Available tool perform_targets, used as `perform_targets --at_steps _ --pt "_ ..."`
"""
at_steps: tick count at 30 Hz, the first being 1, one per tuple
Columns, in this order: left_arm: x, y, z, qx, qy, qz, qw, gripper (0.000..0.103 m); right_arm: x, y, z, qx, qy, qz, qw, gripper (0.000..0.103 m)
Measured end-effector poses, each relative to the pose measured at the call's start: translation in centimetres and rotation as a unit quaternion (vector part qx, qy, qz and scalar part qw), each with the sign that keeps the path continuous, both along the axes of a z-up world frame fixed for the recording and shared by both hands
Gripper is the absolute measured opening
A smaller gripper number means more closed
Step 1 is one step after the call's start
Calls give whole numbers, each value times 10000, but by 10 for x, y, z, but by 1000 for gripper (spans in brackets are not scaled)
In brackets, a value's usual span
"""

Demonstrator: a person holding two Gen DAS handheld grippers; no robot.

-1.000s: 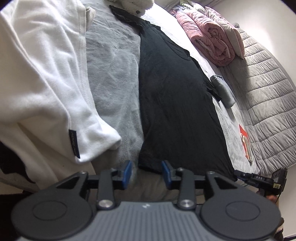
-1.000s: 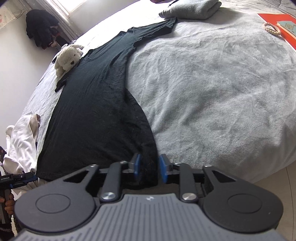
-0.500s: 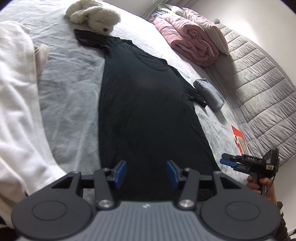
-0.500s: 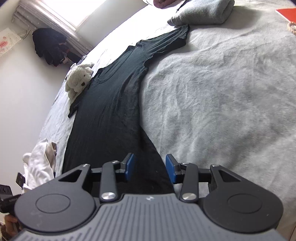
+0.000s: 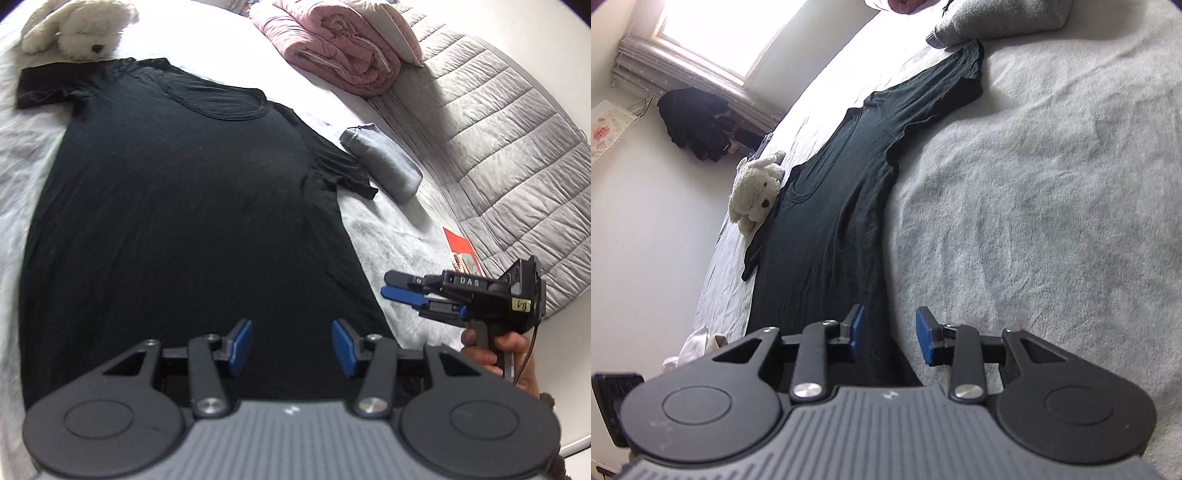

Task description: Fold clothes

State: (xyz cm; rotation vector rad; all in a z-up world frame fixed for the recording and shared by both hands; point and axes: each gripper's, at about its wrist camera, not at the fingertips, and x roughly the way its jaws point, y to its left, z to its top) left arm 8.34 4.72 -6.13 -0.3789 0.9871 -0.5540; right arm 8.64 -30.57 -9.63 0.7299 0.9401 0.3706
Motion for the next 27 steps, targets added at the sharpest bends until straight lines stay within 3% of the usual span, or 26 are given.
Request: perform_targets --at_steps 3,9,17,21,27 --pt "19 -26 -4 30 61 -163 9998 47 -6 -2 -7 -40 28 120 9999 24" --pt "57 -86 -7 223 -97 -365 9990 47 -18 -10 -7 -66 -90 281 9995 24" --pt "99 -162 -2 1298 -772 -320 9880 48 -32 -1 5 -767 -403 552 9947 26" --pt "117 -192 -2 1647 -1028 -359 9803 47 -35 7 5 -1144 -520 797 9889 26" --pt "137 -216 -12 2007 -1230 -117 9718 45 -39 8 5 -1237 -571 979 9858 25"
